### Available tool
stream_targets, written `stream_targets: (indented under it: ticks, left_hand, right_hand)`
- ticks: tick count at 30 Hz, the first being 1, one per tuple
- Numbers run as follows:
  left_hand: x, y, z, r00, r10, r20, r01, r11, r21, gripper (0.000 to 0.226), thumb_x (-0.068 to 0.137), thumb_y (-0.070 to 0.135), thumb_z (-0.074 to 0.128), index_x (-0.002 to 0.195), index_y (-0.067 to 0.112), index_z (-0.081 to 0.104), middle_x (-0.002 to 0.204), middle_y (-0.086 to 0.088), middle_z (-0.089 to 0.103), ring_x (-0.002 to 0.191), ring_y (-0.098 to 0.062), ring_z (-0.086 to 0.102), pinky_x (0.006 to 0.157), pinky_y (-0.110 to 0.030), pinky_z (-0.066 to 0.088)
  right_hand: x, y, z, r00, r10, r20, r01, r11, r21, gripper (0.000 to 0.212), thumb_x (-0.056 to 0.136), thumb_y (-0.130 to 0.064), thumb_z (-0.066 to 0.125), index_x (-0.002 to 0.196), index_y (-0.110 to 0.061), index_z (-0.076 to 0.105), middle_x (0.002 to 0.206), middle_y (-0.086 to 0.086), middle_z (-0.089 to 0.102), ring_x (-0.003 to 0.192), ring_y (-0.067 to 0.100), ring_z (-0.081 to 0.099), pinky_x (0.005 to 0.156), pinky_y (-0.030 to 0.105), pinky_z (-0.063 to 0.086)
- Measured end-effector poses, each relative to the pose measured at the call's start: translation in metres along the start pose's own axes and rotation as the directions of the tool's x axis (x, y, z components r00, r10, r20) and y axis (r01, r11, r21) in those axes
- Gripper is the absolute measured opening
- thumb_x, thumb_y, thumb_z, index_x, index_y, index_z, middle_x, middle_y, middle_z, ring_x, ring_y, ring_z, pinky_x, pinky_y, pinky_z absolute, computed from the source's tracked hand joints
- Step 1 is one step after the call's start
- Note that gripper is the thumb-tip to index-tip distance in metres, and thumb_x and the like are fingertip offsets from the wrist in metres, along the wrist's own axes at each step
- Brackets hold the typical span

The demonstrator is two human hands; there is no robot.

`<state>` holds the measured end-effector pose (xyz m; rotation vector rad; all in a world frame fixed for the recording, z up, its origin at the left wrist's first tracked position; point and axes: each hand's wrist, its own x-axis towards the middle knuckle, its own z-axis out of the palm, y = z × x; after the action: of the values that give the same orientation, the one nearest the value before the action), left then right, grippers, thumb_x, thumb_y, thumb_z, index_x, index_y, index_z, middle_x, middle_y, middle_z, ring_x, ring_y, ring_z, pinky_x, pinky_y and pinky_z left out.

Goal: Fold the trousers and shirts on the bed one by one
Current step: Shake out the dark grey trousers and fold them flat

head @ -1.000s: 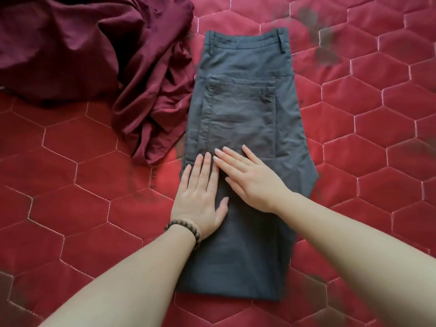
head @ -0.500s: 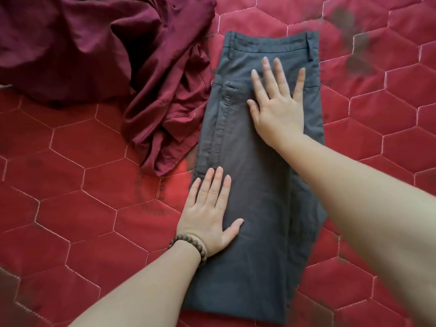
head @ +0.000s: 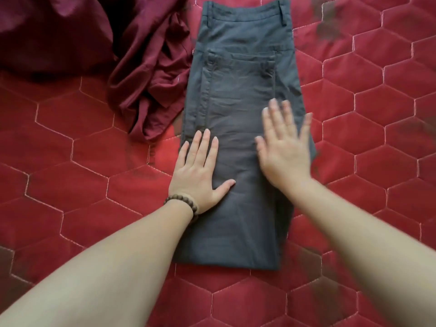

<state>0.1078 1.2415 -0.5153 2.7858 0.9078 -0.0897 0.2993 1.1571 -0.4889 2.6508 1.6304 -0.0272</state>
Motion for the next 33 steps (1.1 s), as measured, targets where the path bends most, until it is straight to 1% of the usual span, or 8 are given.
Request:
stream_targets:
  ticks: [3,10,14,17,22,25,30,33]
  left_hand:
    - [-0.002,-0.002,-0.004,0.999,0.038,0.036,-0.038,0.999,0.0,0.097,0.079,0.071,0.034,0.152,0.01,0.016,0.16,-0.015,0.005,0.148,-0.025,0.0,0.119,-0.045,0.007]
    - [-0.034,-0.008,-0.02,0.997,0.058,0.041,-0.06,0.998,0.035,0.078,0.088,0.06,0.037,0.15,0.016,0.025,0.16,-0.013,0.006,0.148,-0.028,0.001,0.117,-0.054,0.003]
    - [-0.098,0.024,-0.002,0.958,0.283,0.049,-0.284,0.958,0.027,0.07,0.089,0.047,0.04,0.148,0.009,0.032,0.158,-0.015,0.018,0.146,-0.03,0.014,0.117,-0.053,0.014]
    - [-0.126,0.029,0.007,0.955,0.255,0.15,-0.268,0.961,0.069,0.073,0.092,0.053,0.034,0.151,0.011,0.022,0.159,-0.008,0.015,0.148,-0.023,0.009,0.119,-0.049,0.011]
    - [-0.14,-0.012,-0.003,0.913,0.351,0.209,-0.363,0.931,0.024,0.064,0.096,0.05,0.026,0.151,0.019,0.022,0.158,-0.005,0.019,0.147,-0.021,0.013,0.118,-0.045,0.011]
    - [-0.136,-0.049,-0.018,0.862,0.477,0.172,-0.485,0.875,0.003,0.05,0.096,0.023,0.03,0.145,0.016,0.038,0.153,-0.006,0.034,0.142,-0.025,0.029,0.115,-0.048,0.02]
    - [-0.081,-0.079,-0.043,0.877,0.463,0.129,-0.48,0.857,0.19,0.068,0.079,-0.001,0.029,0.144,0.014,0.04,0.151,-0.013,0.034,0.14,-0.034,0.03,0.113,-0.054,0.024]
    - [-0.04,-0.068,-0.045,0.854,0.502,0.132,-0.519,0.817,0.252,0.066,0.081,-0.001,0.025,0.143,0.013,0.043,0.15,-0.014,0.036,0.138,-0.035,0.033,0.112,-0.055,0.026]
  right_hand:
    - [-0.066,-0.052,0.009,0.985,-0.163,0.05,0.159,0.984,0.081,0.055,0.096,-0.032,0.043,0.147,-0.012,0.036,0.156,0.006,0.027,0.146,0.022,0.021,0.116,0.059,0.01]
    - [-0.152,-0.001,0.005,0.981,0.142,0.129,-0.14,0.99,-0.024,0.058,0.098,-0.037,0.027,0.149,-0.01,0.03,0.158,0.004,0.022,0.147,0.022,0.015,0.115,0.061,0.004]
    - [-0.171,-0.059,0.006,0.997,-0.043,0.066,0.036,0.994,0.106,0.056,0.096,-0.033,0.038,0.147,-0.01,0.034,0.157,0.005,0.024,0.146,0.021,0.017,0.116,0.058,0.006]
    - [-0.188,-0.082,0.015,0.984,-0.101,0.149,0.083,0.989,0.119,0.058,0.097,-0.037,0.036,0.15,-0.014,0.029,0.158,0.002,0.021,0.146,0.019,0.017,0.116,0.058,0.012]
    - [-0.205,-0.034,0.011,0.964,-0.105,0.246,0.085,0.992,0.091,0.058,0.098,-0.042,0.027,0.151,-0.021,0.019,0.159,-0.003,0.018,0.147,0.018,0.016,0.116,0.058,0.011]
    - [-0.202,0.011,0.002,0.947,-0.227,0.228,0.206,0.972,0.115,0.055,0.099,-0.039,0.028,0.151,-0.021,0.022,0.158,-0.001,0.02,0.147,0.018,0.015,0.116,0.056,0.012]
    - [-0.155,0.081,-0.016,0.983,-0.128,0.134,0.128,0.992,0.005,0.065,0.089,-0.019,0.047,0.15,-0.02,0.024,0.157,0.006,0.024,0.145,0.023,0.021,0.117,0.055,0.009]
    - [-0.118,0.075,-0.017,0.938,-0.305,0.165,0.314,0.949,-0.035,0.067,0.085,-0.014,0.044,0.149,-0.02,0.026,0.155,0.008,0.028,0.143,0.027,0.027,0.115,0.058,0.015]
